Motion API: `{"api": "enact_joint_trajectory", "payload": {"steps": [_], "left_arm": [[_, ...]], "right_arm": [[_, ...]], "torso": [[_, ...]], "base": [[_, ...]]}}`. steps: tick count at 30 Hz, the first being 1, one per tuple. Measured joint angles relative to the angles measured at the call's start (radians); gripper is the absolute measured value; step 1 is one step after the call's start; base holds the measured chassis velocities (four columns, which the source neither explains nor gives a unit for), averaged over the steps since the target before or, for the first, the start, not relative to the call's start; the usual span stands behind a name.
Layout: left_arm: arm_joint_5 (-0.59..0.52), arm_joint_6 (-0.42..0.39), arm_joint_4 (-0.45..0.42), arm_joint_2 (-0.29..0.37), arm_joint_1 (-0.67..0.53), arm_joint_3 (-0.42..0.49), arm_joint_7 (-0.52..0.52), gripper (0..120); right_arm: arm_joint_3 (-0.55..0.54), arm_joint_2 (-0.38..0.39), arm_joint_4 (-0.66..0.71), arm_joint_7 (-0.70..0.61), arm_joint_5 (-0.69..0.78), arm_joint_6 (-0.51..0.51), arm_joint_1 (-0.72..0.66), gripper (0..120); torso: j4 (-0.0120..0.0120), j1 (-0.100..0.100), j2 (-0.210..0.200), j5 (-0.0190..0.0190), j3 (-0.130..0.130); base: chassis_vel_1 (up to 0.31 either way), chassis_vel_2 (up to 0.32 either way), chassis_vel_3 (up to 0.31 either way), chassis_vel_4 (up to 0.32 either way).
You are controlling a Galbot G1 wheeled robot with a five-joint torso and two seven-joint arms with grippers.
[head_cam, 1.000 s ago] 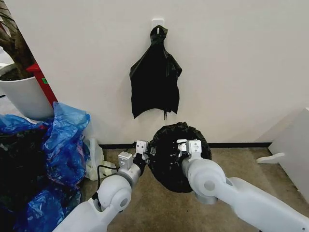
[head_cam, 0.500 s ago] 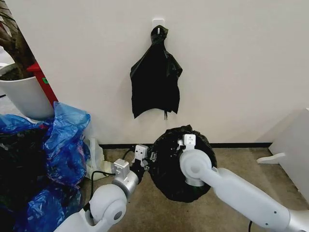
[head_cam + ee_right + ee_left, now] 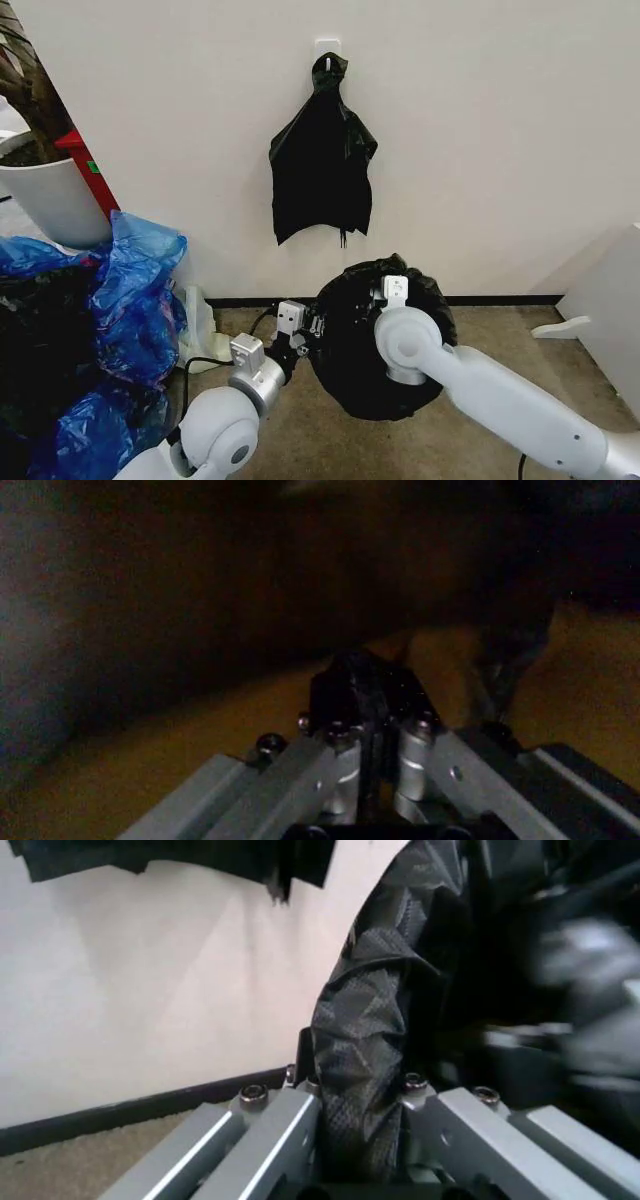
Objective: Place the garbage bag over the trash bin.
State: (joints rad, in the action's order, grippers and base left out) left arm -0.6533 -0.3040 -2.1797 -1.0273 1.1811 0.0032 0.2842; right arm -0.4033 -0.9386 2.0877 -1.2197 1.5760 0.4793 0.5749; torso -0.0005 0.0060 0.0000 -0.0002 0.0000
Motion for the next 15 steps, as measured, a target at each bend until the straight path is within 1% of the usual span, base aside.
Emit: {"api": "enact_joint_trajectory", "payload": {"steps": [2,4,9,10,15], "left_arm": [[0.0,-0.001,0.011,-0.004,-0.006,0.003,0.001,1],[-0.002,-0.001,0.011,-0.005,-0.008,0.005,0.0,1],[-0.004,-0.002,-0.002,-0.002,-0.006,0.006,-0.009,1],[-0.008,-0.002,-0.016,0.003,-0.005,0.004,-0.012,1],[-0.022,-0.002,-0.043,0.008,-0.002,-0.013,-0.012,1]], "right_arm": [[-0.01,0.009,0.038,-0.007,0.035,0.0,0.003,0],[-0.015,0.006,0.046,-0.008,0.053,0.0,0.01,0],[-0.015,-0.015,0.019,-0.008,0.059,0.005,0.03,0],[-0.011,-0.027,-0.005,-0.007,0.06,0.01,0.042,0],[-0.01,-0.035,-0.037,-0.007,0.056,0.011,0.066,0]], "torso": [[0.0,0.0,0.0,0.0,0.0],[0.0001,0.0,0.0,0.0,0.0],[0.0001,0.0,0.0,0.0001,0.0],[0.0002,0.0,0.0,0.0003,0.0],[0.0001,0.0,0.0,0.0002,0.0]], "base": [[0.0,0.0,0.0,0.0],[0.0,0.0,0.0,0.0],[0.0,0.0,0.0,0.0],[0.0,0.0,0.0,0.0],[0.0,0.0,0.0,0.0]]}}
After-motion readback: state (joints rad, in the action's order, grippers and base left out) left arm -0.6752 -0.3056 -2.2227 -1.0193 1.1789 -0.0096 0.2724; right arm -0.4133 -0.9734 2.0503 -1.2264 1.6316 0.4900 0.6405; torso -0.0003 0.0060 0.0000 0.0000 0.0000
